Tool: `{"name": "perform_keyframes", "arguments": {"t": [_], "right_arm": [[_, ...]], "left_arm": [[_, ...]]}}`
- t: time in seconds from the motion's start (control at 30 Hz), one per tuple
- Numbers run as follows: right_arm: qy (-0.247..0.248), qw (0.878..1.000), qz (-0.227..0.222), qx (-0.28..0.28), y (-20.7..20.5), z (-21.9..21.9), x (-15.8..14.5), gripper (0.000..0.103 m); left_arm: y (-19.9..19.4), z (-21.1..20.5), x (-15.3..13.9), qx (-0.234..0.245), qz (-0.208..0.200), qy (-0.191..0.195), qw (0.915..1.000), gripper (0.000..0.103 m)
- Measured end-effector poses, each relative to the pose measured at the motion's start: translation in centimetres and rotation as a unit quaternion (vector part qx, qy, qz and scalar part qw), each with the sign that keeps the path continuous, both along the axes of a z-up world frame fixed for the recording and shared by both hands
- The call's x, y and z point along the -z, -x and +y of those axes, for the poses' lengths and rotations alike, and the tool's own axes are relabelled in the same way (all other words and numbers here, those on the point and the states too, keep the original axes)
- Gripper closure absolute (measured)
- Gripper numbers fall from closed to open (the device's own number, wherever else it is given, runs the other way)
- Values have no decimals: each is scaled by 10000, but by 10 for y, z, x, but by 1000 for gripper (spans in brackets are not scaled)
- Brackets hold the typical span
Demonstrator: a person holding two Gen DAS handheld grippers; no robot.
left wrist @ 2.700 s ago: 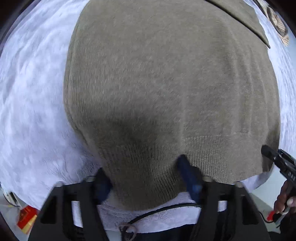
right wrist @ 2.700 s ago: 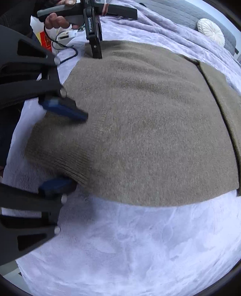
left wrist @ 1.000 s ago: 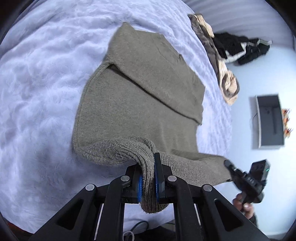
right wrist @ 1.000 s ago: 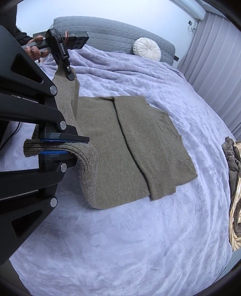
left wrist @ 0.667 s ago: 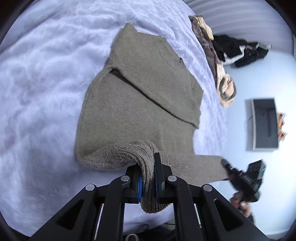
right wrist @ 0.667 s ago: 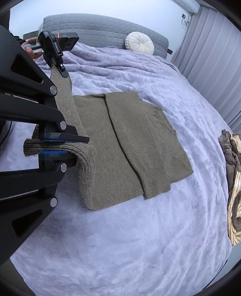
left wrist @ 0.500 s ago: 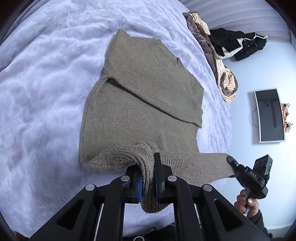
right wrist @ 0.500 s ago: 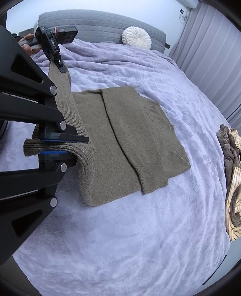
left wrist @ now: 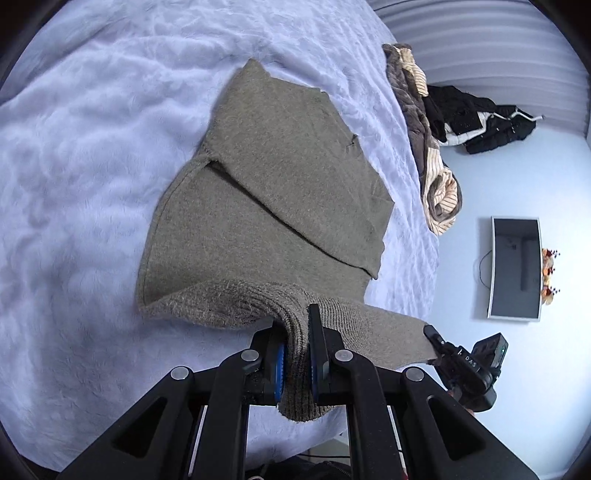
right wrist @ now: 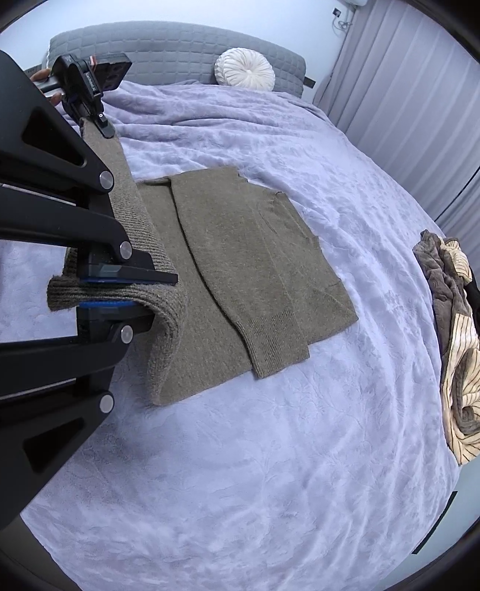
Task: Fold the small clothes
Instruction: 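Lift the hem with both grippers and fold it over toward the collar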
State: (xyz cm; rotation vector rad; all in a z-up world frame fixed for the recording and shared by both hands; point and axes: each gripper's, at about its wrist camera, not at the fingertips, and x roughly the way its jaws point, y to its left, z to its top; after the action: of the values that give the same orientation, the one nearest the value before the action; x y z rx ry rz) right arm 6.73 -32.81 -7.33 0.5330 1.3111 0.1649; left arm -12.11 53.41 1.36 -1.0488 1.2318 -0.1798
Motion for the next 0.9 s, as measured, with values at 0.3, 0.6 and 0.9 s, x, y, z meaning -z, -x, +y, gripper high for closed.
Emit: {"name": "perform_keyframes", "arguments": {"t": [0.3, 0.6, 0.9], "right_arm": [[166, 9991, 14, -401, -20, 6, 7, 97], [244, 9974, -126, -665, -57, 8, -2, 97], [151, 9965, -130, -807, -75, 15, -3, 97]], "left_arm": [[-40, -36, -35, 725, 151, -2114, 9746, 92], [-85, -36, -56, 649, -25, -2387, 9689, 92], [-107, -41, -63, 636, 9, -2585, 9639, 92]]}}
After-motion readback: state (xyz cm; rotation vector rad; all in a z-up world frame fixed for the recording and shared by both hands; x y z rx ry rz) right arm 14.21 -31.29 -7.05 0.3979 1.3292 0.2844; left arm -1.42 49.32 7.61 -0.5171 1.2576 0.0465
